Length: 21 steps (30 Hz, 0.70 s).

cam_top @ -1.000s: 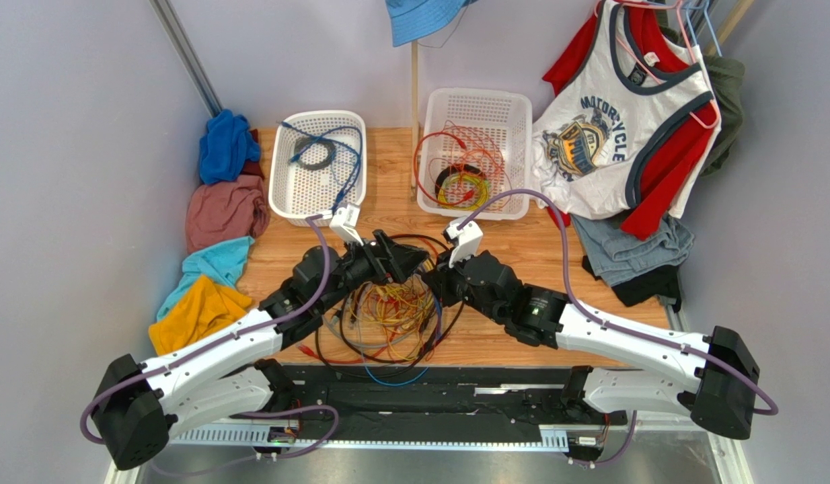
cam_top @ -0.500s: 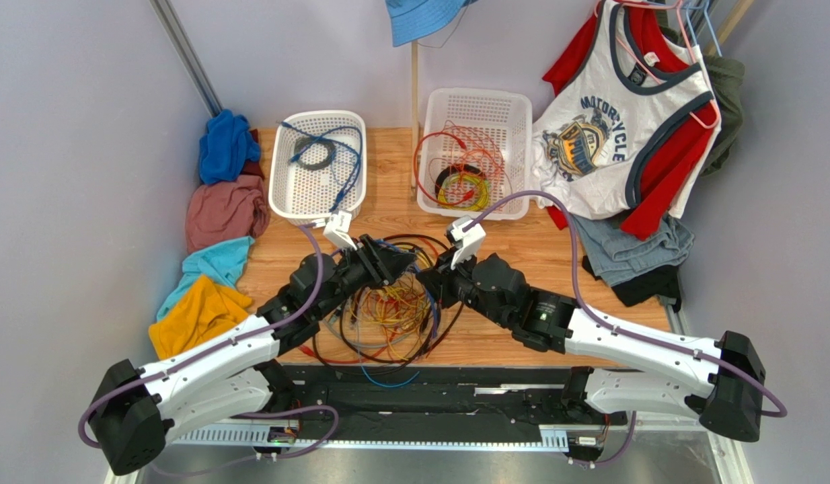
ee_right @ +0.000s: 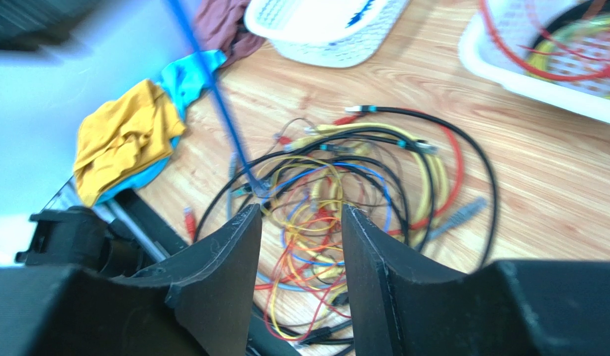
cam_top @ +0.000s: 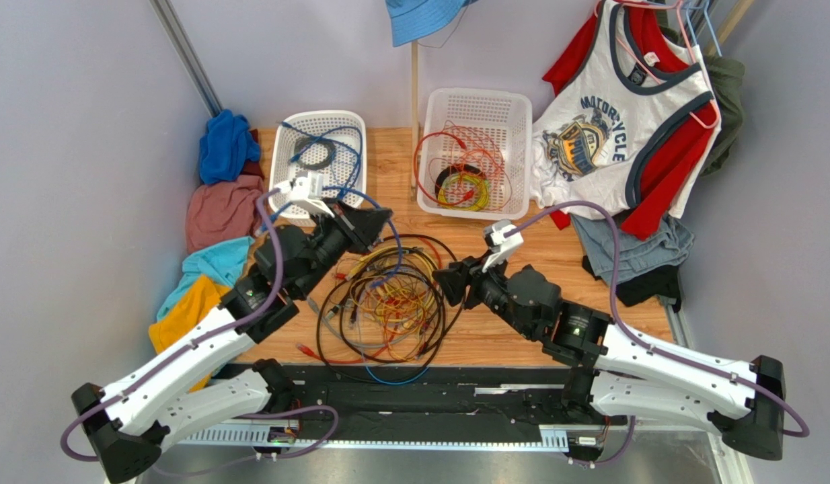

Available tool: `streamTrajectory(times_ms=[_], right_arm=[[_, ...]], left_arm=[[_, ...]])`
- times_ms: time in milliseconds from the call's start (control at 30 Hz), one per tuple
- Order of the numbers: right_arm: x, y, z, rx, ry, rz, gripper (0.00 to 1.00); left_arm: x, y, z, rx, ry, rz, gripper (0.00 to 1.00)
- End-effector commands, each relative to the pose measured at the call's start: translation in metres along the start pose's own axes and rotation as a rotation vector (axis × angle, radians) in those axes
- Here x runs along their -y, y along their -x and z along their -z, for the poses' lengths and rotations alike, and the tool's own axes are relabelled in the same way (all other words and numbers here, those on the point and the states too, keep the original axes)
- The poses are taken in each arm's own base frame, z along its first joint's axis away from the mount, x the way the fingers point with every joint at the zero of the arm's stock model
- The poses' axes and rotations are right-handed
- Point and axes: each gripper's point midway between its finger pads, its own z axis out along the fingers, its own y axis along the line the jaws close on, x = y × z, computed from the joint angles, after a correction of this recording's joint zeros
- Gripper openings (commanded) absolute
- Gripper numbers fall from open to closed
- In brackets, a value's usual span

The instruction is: Untangle the cables

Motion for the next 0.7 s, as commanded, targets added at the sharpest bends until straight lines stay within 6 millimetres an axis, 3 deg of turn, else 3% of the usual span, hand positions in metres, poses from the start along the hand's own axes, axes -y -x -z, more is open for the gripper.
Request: streamTrajectory(times_ms=[0,33,67,100,167,200,267,300,367,400,433,467,500,533,567,600,667], right_arm=[[0.025,0.003,0.014,0.056,-0.100,-0.026,0.47],[0.029,-0.002,0.015,0.049,-0.106,-0.023,0.46],[0.031,0.000,0.019,0.056,-0.105,-0.028,0.45],[0.032,-0.002,0.020,0.054,-0.110,-0.035,0.44],[0.036,-0.009,0.024,0.046,-0.107,-0.035,0.42],[0.037,-0.010,0.025,0.045,-0.107,-0.032,0.41],[0.044,-0.015,0.028,0.047,-0.125,-0.028,0.39],[0.046,-0.017,0.029,0.048,-0.130,-0.031,0.39],[0.048,-0.021,0.031,0.045,-0.125,-0.038,0.38],[0.049,-0.025,0.032,0.037,-0.119,-0.040,0.37],[0.049,-0.028,0.033,0.032,-0.116,-0.049,0.37],[0.049,-0.031,0.033,0.026,-0.112,-0.054,0.37],[0.050,-0.037,0.033,0.013,-0.111,-0.052,0.37],[0.051,-0.040,0.033,0.007,-0.113,-0.052,0.37],[0.053,-0.042,0.033,0.003,-0.117,-0.054,0.37],[0.054,-0.045,0.033,-0.004,-0.120,-0.049,0.37],[0.056,-0.049,0.032,-0.018,-0.127,-0.036,0.36]], left_arm=[[0.014,0.074,0.010,0.127,0.083,-0.177,0.00],[-0.007,0.069,0.005,0.088,0.206,-0.224,0.00],[0.001,0.092,0.005,0.125,0.230,-0.245,0.00],[-0.021,0.092,-0.003,0.100,0.344,-0.337,0.00],[-0.024,0.113,-0.010,0.129,0.402,-0.386,0.00],[-0.041,0.117,-0.020,0.118,0.467,-0.427,0.00],[-0.046,0.139,-0.028,0.153,0.506,-0.439,0.00],[-0.065,0.143,-0.041,0.138,0.559,-0.461,0.00],[-0.068,0.167,-0.052,0.168,0.582,-0.459,0.00],[-0.090,0.168,-0.068,0.142,0.619,-0.468,0.00],[-0.089,0.183,-0.074,0.166,0.621,-0.464,0.00],[-0.098,0.187,-0.082,0.164,0.636,-0.462,0.00],[-0.127,0.182,-0.099,0.121,0.676,-0.456,0.00],[-0.128,0.194,-0.107,0.137,0.672,-0.441,0.00],[-0.140,0.192,-0.116,0.122,0.682,-0.412,0.00],[-0.167,0.181,-0.132,0.073,0.698,-0.396,0.00],[-0.183,0.181,-0.149,0.067,0.698,-0.369,0.00]])
